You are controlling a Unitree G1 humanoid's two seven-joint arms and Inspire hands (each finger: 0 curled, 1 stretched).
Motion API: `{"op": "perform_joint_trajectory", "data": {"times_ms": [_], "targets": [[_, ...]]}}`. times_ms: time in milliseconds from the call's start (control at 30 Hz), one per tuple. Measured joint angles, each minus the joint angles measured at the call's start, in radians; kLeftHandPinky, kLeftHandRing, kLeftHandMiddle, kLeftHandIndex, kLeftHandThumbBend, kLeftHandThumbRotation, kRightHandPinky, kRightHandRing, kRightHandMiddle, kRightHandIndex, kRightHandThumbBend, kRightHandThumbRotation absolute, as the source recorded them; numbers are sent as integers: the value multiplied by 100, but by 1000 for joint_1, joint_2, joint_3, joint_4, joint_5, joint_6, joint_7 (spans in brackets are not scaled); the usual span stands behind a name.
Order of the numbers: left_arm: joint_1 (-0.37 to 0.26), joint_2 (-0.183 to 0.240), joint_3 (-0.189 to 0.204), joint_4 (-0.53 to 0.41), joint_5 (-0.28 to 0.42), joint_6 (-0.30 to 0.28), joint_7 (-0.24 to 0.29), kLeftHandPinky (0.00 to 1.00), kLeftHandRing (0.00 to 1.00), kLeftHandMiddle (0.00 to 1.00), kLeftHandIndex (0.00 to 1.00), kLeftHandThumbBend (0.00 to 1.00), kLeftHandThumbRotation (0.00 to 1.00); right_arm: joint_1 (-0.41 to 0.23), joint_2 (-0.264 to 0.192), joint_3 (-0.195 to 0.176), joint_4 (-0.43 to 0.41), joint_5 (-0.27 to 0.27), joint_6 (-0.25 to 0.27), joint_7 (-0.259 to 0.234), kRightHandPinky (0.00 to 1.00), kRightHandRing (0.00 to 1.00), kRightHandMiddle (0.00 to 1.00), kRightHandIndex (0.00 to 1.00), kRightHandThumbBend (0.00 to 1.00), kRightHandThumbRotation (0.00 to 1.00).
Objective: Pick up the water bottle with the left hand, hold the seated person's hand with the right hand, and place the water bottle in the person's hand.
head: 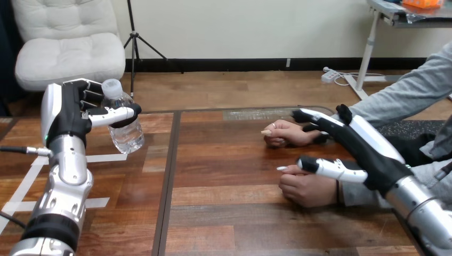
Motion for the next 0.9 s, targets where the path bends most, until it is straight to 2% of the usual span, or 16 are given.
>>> {"op": "perform_joint_trajectory", "data": {"times_ms": [233,467,700,900], "targets": [[27,2,3,-32,0,1,-5,35,40,45,46,76,0,-59,-59,16,140,-61,-54,-47,72,84,88,88,100,71],[52,3,3,-71,3,2,-14,34,39,45,46,75,0,-109,-94,26,252,-90,-97,-83,70,83,88,87,100,72],[65,3,3,-108,3,15,-20,34,40,45,47,76,0,-148,-124,50,315,-120,-115,-103,68,82,88,88,100,73],[65,3,5,-129,2,24,-24,34,40,46,47,75,0,-164,-140,69,331,-128,-115,-103,67,82,88,87,100,70]]}}
